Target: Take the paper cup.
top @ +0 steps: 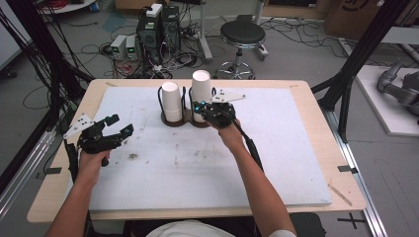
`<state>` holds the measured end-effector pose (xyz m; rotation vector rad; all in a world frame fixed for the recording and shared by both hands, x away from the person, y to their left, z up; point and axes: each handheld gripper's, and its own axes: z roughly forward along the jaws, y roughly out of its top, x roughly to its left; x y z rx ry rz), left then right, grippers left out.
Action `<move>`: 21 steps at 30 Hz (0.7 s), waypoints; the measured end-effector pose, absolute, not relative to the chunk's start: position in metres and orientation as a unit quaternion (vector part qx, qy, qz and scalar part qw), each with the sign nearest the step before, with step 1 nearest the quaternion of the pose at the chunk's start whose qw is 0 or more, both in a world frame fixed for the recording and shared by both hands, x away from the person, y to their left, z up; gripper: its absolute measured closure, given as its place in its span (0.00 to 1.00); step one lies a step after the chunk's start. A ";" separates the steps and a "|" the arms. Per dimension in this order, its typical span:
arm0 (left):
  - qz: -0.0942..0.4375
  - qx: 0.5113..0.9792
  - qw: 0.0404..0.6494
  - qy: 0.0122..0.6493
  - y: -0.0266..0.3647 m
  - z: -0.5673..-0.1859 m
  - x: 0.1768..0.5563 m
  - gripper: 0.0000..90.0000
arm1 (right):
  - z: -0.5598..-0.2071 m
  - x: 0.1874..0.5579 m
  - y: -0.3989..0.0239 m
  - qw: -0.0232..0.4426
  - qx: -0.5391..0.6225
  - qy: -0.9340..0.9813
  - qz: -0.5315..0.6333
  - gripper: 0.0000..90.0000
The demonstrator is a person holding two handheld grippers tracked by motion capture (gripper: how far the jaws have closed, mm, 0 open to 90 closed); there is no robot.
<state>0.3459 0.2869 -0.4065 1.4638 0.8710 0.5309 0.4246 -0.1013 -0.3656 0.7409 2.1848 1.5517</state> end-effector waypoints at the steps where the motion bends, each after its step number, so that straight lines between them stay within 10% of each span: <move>1: 0.231 0.639 0.628 0.380 0.287 -0.407 0.346 0.21 | -0.366 0.425 -0.099 0.179 0.262 0.774 0.548 1.00; 21: 0.233 0.639 0.626 0.383 0.290 -0.407 0.346 0.21 | -0.393 0.437 -0.059 0.159 0.277 0.780 0.538 1.00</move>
